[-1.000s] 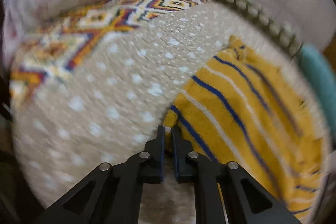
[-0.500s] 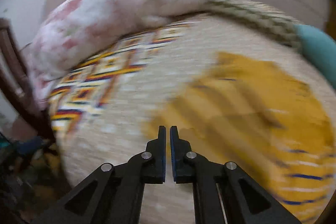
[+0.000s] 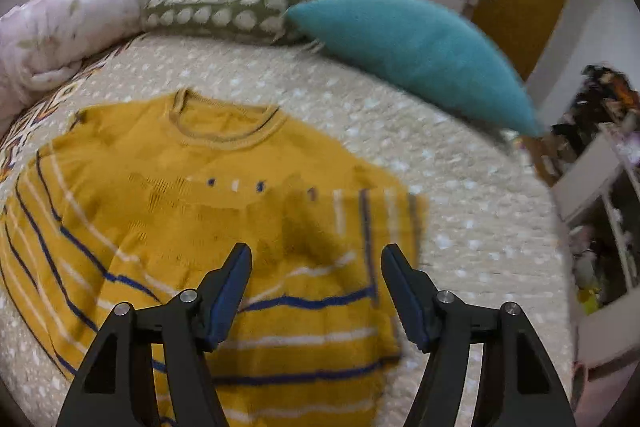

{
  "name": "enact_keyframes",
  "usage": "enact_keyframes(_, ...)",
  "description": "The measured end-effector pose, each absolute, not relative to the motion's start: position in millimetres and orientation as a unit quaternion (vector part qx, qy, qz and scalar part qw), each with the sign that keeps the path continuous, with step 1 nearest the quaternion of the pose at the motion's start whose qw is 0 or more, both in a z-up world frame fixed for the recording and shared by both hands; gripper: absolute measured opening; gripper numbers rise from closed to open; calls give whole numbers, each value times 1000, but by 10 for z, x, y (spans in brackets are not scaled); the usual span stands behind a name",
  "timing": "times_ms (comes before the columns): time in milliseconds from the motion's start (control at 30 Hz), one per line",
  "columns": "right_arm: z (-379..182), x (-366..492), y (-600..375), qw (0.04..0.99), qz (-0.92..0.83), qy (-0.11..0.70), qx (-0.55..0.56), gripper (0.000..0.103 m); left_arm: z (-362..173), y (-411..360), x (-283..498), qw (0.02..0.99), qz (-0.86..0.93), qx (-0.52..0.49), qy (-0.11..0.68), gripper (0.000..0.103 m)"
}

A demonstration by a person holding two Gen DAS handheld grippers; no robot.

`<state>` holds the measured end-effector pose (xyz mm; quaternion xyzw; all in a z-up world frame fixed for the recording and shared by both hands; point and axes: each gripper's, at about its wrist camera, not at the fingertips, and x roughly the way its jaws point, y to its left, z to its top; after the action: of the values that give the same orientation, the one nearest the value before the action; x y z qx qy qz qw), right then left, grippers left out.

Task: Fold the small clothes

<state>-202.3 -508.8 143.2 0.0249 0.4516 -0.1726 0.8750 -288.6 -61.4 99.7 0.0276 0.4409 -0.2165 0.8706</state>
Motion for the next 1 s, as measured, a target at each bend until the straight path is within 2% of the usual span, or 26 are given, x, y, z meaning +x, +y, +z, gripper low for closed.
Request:
enact_keyframes(33,1386,-1992,-5101,874,-150,460,37,47,984,-657,-2895,869,-216,32,443,71)
enact_keyframes(67,1346,-2003,-5155,871,-137,469,47,7,969,-700,-2899,868,-216,36,446,71)
enact_keyframes(167,1347,-2021,-5299,873,-147,462,47,6,913,-838,-2888,863,-214,49,455,71)
enact_keyframes(200,1345,-2007,-5407,869,-172,461,51,1,889,-894,-2877,861,-214,53,459,71)
enact_keyframes(367,1084,-1979,-5818,827,-270,490,55,0,835,-1060,-2893,854,-219,63,467,71)
enact_keyframes(467,1175,-2175,-5802,842,-262,467,66,0,819,-1113,-2913,854,-219,75,466,71)
enact_keyframes(533,1335,-2390,-5803,864,-236,434,103,4,804,-1127,-2903,853,-220,74,468,71)
enact_keyframes(567,1416,-2498,-5819,873,-216,419,126,20,799,-1128,-2897,852,-221,72,469,71)
enact_keyframes(600,1469,-2588,-5811,880,-197,406,147,50,787,-1138,-2892,850,-223,69,472,71)
enact_keyframes(633,1496,-2645,-5810,886,-175,397,164,63,779,-1145,-2888,849,-225,67,474,71)
enact_keyframes(667,1521,-2662,-5792,890,-158,390,173,71,771,-1162,-2891,848,-226,67,475,71)
enact_keyframes(800,1520,-2499,-5686,897,-137,389,161,71,779,-1218,-2966,846,-232,76,474,71)
enact_keyframes(867,1387,-2303,-5617,890,-117,413,155,71,813,-1226,-2999,848,-233,83,469,71)
enact_keyframes(900,1296,-2203,-5575,882,-102,435,152,53,832,-1225,-3013,850,-232,86,465,71)
enact_keyframes(933,1208,-2108,-5481,872,-90,460,139,27,857,-1217,-3027,852,-231,89,460,71)
enact_keyframes(967,1176,-2057,-5444,871,-89,467,125,12,868,-1205,-3023,854,-230,91,458,71)
enact_keyframes(1000,1205,-2043,-5376,874,-101,464,97,11,877,-1189,-3017,856,-228,92,454,71)
